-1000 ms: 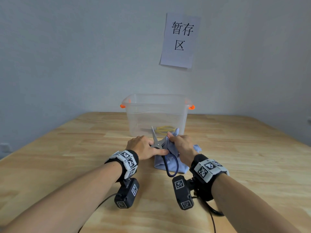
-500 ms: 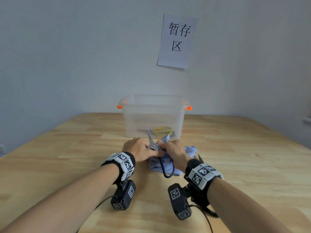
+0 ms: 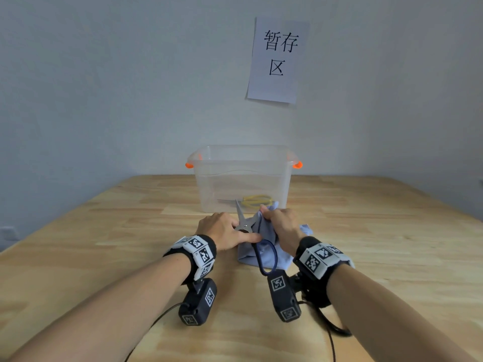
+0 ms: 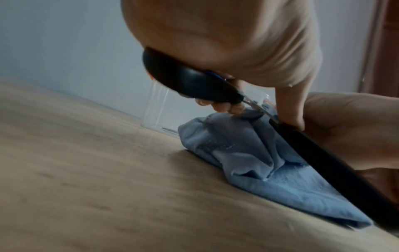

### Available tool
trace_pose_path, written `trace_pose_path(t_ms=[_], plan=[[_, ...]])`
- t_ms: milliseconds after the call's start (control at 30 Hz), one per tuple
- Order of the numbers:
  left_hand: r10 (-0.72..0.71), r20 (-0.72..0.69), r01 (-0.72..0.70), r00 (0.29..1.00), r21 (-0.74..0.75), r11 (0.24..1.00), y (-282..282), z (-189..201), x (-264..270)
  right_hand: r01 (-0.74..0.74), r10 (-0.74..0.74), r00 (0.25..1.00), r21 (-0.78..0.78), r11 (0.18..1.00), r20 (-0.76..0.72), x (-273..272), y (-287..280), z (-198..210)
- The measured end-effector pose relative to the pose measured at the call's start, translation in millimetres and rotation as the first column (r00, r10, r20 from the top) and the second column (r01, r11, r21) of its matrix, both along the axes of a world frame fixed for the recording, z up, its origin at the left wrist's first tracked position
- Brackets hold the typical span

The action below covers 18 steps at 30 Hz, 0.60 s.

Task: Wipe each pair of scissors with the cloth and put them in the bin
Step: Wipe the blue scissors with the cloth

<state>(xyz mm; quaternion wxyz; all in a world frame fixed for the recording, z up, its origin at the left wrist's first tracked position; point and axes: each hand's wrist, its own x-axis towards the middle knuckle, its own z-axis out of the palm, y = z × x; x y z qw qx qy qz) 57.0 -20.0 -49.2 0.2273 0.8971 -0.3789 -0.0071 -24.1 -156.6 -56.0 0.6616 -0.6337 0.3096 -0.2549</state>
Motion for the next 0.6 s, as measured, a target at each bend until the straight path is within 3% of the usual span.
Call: trace_pose_path(t_ms=[167,333,500,600], plan=[[0.011,0.039,-0.012,0.999,0.015,1.0,0.3,-0.7,3.7,-0.132,0.125,0.987,-0.065,0.989,-0.104,-3.0,8.7,-4.4],[-0.014,0.057,0.013,0.998,0.017,1.0,-0.1,-0.3,2.1,-0.009,0.009,1.0,0.009,1.0,0.01,2.4,-2.6,1.6],[0.01,0.098,-0.015,0.995,0.045,0.999,1.5,4.0,3.5,-0.148,0.142,0.986,-0.061,0.987,-0.09,-5.0,11.2,-1.4],[-0.005,0.081,0.003,0.997,0.024,1.0,0.4,4.7,0.2,-0.067,0.065,0.998,-0.062,0.996,-0.024,1.6,0.8,-3.2]])
